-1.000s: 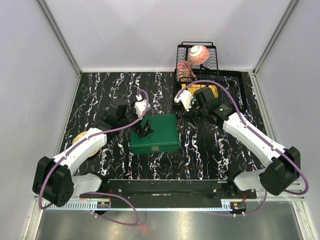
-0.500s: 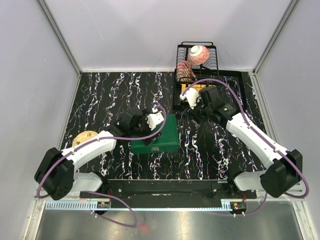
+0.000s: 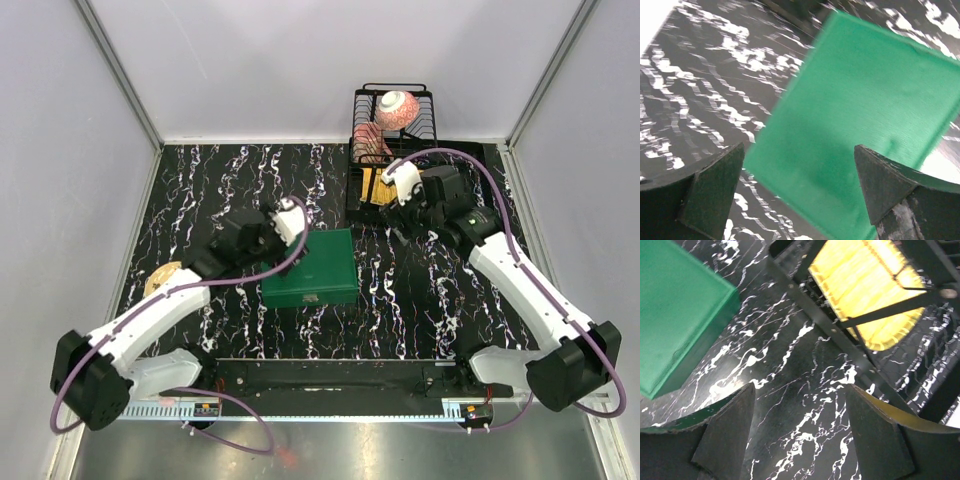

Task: Organize the mixed jewelry

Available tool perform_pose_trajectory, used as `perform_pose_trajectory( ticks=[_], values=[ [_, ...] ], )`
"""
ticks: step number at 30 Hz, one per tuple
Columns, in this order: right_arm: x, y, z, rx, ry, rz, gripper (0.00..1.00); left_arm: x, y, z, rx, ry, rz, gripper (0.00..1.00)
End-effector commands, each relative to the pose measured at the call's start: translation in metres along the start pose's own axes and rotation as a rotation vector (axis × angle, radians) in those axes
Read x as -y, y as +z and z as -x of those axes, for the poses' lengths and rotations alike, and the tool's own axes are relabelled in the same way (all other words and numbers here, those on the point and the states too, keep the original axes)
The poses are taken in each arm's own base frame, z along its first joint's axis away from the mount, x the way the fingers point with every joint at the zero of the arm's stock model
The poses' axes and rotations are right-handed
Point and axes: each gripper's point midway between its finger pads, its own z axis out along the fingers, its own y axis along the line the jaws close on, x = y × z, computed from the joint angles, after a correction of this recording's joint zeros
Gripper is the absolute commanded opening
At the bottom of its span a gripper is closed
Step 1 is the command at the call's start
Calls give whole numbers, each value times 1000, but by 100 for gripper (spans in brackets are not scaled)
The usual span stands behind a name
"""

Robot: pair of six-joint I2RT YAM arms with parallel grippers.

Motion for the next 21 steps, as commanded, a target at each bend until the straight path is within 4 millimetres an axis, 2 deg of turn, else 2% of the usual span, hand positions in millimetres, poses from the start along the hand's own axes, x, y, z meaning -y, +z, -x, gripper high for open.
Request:
perform_pose_trajectory(
  ticks=[1,5,6,7,11,13,15,17,18,19,20,21],
  values=[
    [40,-23,43,149,89,-155,79,-62,-40,62,173,-81,185,99],
    [70,-41,62,227,155,-262,88,-98,-61,75,220,-191,256,99],
    [83,-45,65,242,187,-307,98,-111,-70,80,246,-235,277,99],
    [92,-50,70,259,207,-341,100,-118,-75,82,258,-255,294,99],
    [131,-61,78,306,340,-435,100,-160,-107,95,322,-346,407,99],
    [151,-73,84,344,389,-477,100,-172,-118,98,344,-375,436,99],
    [163,-72,85,352,437,-485,100,-190,-136,103,369,-406,487,99],
    [185,-85,92,381,496,-542,100,-203,-151,108,385,-421,532,99],
    [190,-78,87,349,524,-545,100,-212,-159,106,388,-445,566,99],
    [199,-89,98,376,543,-554,100,-217,-161,103,381,-463,578,99],
    [207,-80,94,352,572,-552,100,-227,-173,105,398,-481,608,99],
    [207,-79,91,323,583,-552,100,-231,-175,104,399,-496,611,99]
  ],
)
